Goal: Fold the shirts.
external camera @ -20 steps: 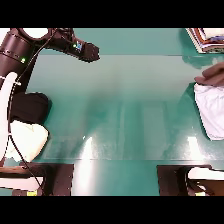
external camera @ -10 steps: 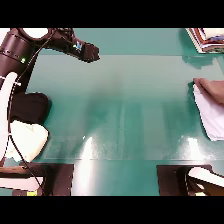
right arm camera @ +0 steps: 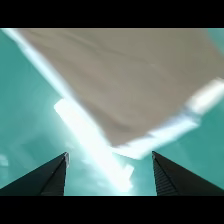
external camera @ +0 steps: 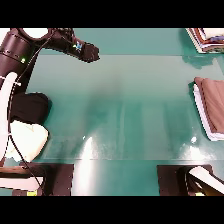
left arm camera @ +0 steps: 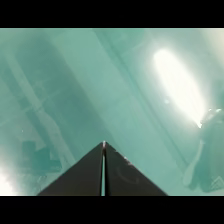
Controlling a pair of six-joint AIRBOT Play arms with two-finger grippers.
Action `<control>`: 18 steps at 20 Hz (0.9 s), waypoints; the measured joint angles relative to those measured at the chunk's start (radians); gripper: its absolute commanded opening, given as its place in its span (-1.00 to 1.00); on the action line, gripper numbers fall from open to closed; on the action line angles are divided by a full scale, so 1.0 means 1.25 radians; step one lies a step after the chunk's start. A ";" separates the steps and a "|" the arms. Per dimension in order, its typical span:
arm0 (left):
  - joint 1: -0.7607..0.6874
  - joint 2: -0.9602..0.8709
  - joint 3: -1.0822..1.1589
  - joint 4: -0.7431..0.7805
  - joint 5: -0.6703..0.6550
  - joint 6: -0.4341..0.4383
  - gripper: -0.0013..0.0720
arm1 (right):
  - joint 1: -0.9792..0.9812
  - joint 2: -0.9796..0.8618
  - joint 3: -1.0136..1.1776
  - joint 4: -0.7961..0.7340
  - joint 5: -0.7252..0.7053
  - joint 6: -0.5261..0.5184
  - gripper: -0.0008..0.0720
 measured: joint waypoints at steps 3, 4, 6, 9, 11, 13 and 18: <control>0.000 0.000 0.000 0.000 0.001 0.000 -0.87 | 0.101 0.005 -0.005 0.114 -0.010 0.004 0.63; 0.000 0.000 0.000 0.000 0.001 0.000 -0.87 | 0.153 0.006 -0.006 0.143 -0.016 0.005 0.51; 0.000 0.000 0.000 -0.001 0.003 0.000 -0.87 | 0.265 0.007 -0.007 0.177 -0.034 0.006 0.00; 0.000 0.000 0.000 -0.001 0.017 0.000 -0.87 | 0.437 0.008 -0.008 0.204 -0.076 0.006 -0.93; 0.000 0.000 0.000 -0.001 0.027 0.000 -0.87 | 0.531 0.008 -0.008 0.212 -0.112 0.006 -0.93; 0.000 0.000 0.000 -0.001 0.039 0.000 -0.86 | 0.608 0.008 -0.008 0.216 -0.146 0.004 -0.93; 0.000 0.000 0.000 -0.001 0.067 -0.001 -0.86 | 0.699 0.008 -0.008 0.221 -0.181 -0.001 -0.93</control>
